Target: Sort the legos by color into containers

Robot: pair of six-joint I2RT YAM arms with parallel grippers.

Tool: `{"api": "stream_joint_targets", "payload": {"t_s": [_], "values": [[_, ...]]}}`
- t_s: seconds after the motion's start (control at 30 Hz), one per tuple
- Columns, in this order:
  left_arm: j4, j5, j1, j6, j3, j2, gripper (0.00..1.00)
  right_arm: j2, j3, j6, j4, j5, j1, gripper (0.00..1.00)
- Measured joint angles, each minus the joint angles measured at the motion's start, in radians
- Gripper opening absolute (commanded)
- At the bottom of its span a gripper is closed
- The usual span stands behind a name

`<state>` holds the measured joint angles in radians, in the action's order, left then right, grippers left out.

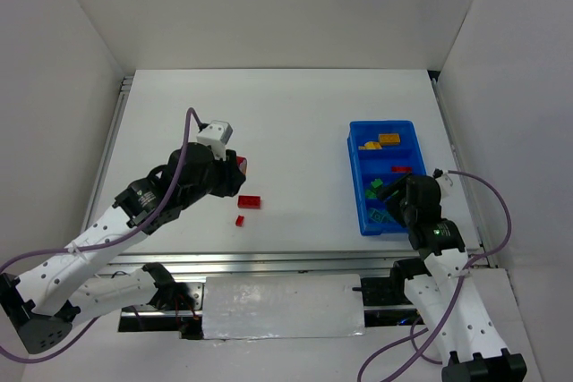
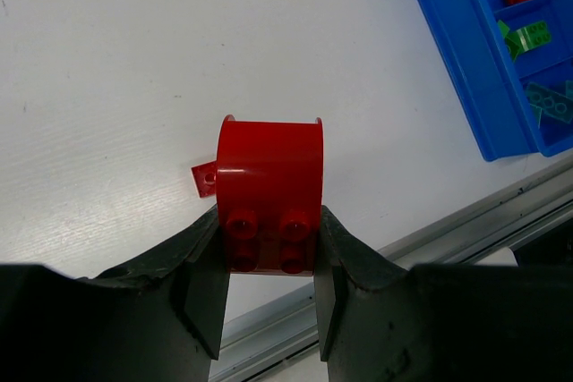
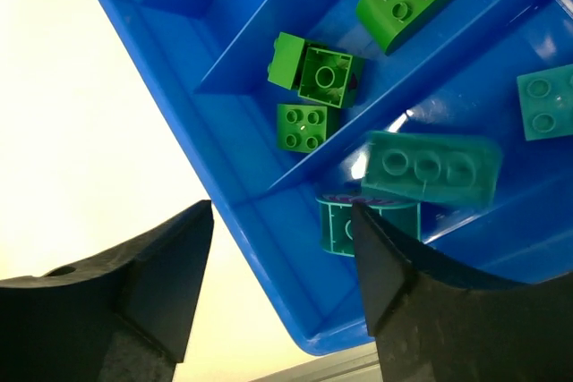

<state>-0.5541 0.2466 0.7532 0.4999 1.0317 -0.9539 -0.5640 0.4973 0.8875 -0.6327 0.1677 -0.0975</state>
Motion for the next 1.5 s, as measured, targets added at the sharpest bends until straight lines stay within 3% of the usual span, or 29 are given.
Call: {"api": "stream_joint_targets", "payload": {"t_s": [0.4,0.5,0.7,0.83,1.0,1.23,1.3,1.33,1.4,1.47,1.5], "values": [[0.034,-0.104,0.000,-0.024,-0.007,-0.013,0.00,0.045,0.011,-0.044,0.011,-0.106,0.000,0.77],[0.105,-0.241,-0.002,-0.050,-0.032,-0.007,0.00,0.058,0.000,-0.103,0.101,-0.318,0.002,0.78],[0.253,-0.653,-0.004,-0.090,-0.085,-0.007,0.00,0.058,-0.008,-0.206,0.387,-0.873,-0.020,0.83],[0.339,-0.842,-0.003,-0.098,-0.107,-0.018,0.00,0.103,-0.003,-0.213,0.563,-1.075,-0.127,0.85],[0.480,-0.995,0.019,-0.055,-0.134,-0.065,0.00,0.097,0.058,-0.277,0.642,-1.103,-0.344,0.85],[0.528,-1.032,0.120,-0.052,-0.114,-0.176,0.00,0.007,0.060,-0.280,0.741,-1.035,-0.448,0.83],[0.529,-1.032,0.135,-0.052,-0.107,-0.189,0.00,-0.010,0.060,-0.281,0.750,-1.005,-0.466,0.79],[0.529,-1.032,0.138,-0.052,-0.105,-0.190,0.00,-0.022,0.060,-0.282,0.753,-0.993,-0.476,0.72],[0.531,-1.029,0.139,-0.052,-0.102,-0.190,0.00,-0.039,0.060,-0.285,0.761,-0.980,-0.489,0.53],[0.526,-1.018,0.139,-0.055,-0.097,-0.190,0.00,-0.054,0.061,-0.283,0.769,-0.974,-0.508,0.41],[0.524,-1.012,0.137,-0.055,-0.097,-0.190,0.00,-0.060,0.061,-0.288,0.778,-0.968,-0.522,0.24]]}}
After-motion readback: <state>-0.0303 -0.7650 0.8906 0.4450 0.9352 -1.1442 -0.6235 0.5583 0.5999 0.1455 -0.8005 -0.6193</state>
